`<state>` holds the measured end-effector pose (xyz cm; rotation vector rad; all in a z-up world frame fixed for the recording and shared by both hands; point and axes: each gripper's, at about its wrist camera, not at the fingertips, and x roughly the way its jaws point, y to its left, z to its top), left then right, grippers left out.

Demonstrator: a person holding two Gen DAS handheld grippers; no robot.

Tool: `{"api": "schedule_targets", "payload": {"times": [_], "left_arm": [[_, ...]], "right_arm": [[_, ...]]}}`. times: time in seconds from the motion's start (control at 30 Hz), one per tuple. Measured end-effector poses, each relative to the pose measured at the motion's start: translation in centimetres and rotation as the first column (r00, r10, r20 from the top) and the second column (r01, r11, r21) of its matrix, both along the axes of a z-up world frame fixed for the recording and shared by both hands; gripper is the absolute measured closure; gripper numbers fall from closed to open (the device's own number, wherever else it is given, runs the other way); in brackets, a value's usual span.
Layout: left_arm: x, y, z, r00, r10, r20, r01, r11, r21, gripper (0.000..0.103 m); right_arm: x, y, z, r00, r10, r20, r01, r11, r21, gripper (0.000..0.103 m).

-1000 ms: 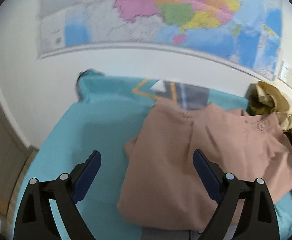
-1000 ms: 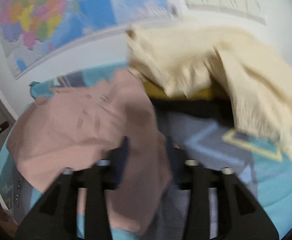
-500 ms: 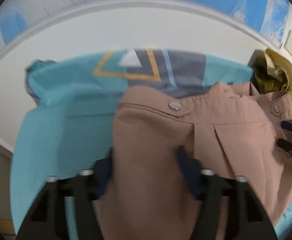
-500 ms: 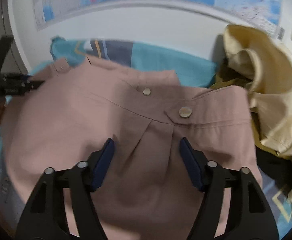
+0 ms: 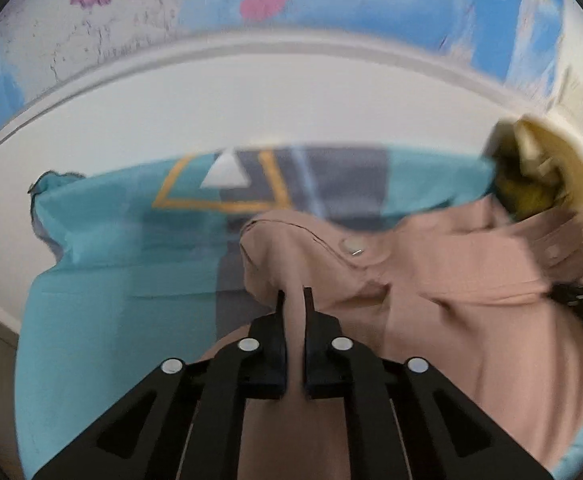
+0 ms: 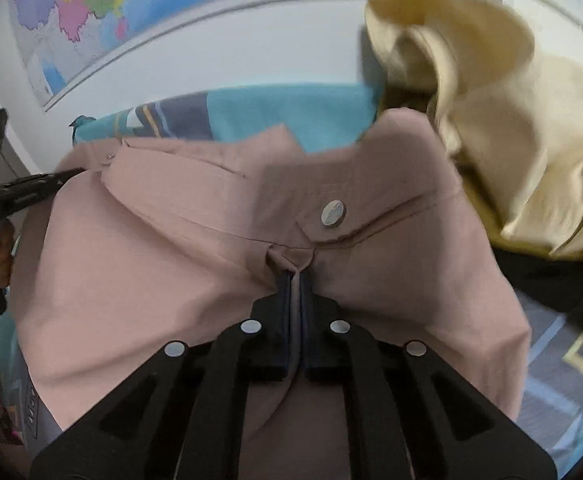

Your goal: Fold large clothes

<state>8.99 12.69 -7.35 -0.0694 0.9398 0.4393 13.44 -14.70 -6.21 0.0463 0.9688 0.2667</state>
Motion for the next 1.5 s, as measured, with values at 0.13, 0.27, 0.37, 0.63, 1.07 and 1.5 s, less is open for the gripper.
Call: {"api": "schedule_targets", "payload": {"times": [0.13, 0.27, 0.37, 0.63, 1.07, 1.5], "left_arm": [[-0.4, -0.2, -0.8, 0.999, 0.025, -0.021, -0.024, 0.998, 0.053, 0.074], [-3.0, -1.1, 1.5, 0.997, 0.04, 0.062, -0.047, 0.992, 0.121, 0.048], [-5.4, -1.6, 2.8, 0.992, 0.043, 0.12, -0.058, 0.991, 0.124, 0.044], [-11.3, -3.1, 3.0, 0.987, 0.047, 0.157, -0.054, 0.998, 0.043, 0.039], [-13.6, -4.8, 2.1, 0.976, 0.009, 0.216, -0.023, 0.998, 0.061, 0.029], [-10.4, -3.2, -2.0, 0.999, -0.015, 0.04, 0.017, 0.999, -0.034, 0.031]], "right_arm": [[-1.6, 0.3, 2.0, 0.997, -0.028, 0.075, 0.03, 0.999, -0.026, 0.077], [-4.1, 2.0, 4.8, 0.986, 0.051, 0.159, -0.051, 0.999, -0.002, 0.063], [-5.8, 5.7, 6.0, 0.956, 0.22, 0.193, -0.228, 0.973, 0.02, 0.055], [-3.0, 11.2, 1.0, 0.94, 0.338, 0.043, -0.337, 0.941, -0.039, 0.057], [-6.1, 7.2, 4.0, 0.955, 0.274, 0.117, -0.285, 0.954, 0.096, 0.051], [-9.6, -3.9, 1.2, 0.997, 0.054, 0.062, -0.062, 0.991, 0.122, 0.049]]}}
